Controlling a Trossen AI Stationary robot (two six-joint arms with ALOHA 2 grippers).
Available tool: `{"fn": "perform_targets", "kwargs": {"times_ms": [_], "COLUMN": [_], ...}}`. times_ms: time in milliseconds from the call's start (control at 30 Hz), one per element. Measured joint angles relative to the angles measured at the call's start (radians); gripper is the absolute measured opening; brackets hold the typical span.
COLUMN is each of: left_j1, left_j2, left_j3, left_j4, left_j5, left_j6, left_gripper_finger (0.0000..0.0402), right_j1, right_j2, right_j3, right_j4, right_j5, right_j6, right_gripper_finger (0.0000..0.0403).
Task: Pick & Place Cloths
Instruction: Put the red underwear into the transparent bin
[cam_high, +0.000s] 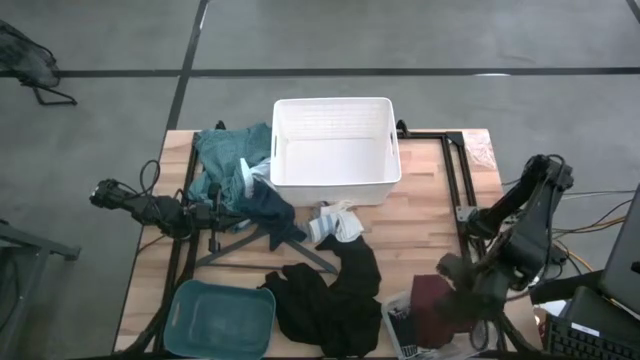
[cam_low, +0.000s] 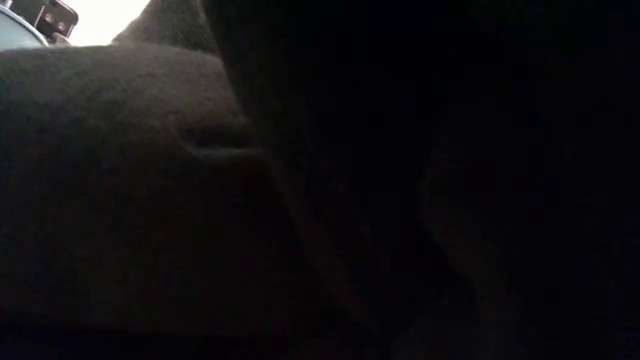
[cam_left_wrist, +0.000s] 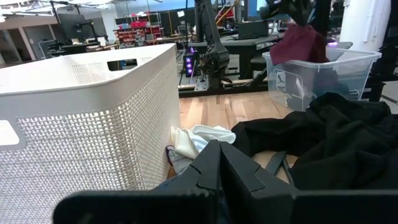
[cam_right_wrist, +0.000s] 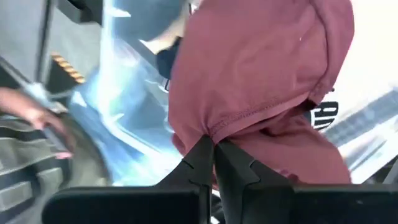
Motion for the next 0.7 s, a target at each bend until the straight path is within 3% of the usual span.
{"fn": "perform_targets", "kwargs": {"times_ms": [200,533,700], "left_j1": [0.000,0.000,0.000], "left_j2": [0.000,0.000,0.000], "left_j3": [0.000,0.000,0.000], "left_j4": [0.000,0.000,0.000], "left_j5": [0.000,0.000,0.000], "left_j6": [0.000,0.000,0.000], "left_gripper_finger": [0.0012,0.0012,0.0012], "right_j1": [-0.001,-0.003,-0.010], "right_j2": [0.101,0.245,0.295], "right_j3": [-0.001,-0.001,-0.001], "right_j4": [0.000,0.132,0.161], "right_j5": [-0.107,-0.121,-0.228], "right_j6": [-0.038,-0.225,-0.270], "right_gripper_finger": [0.0008,0.0008,0.0008]}}
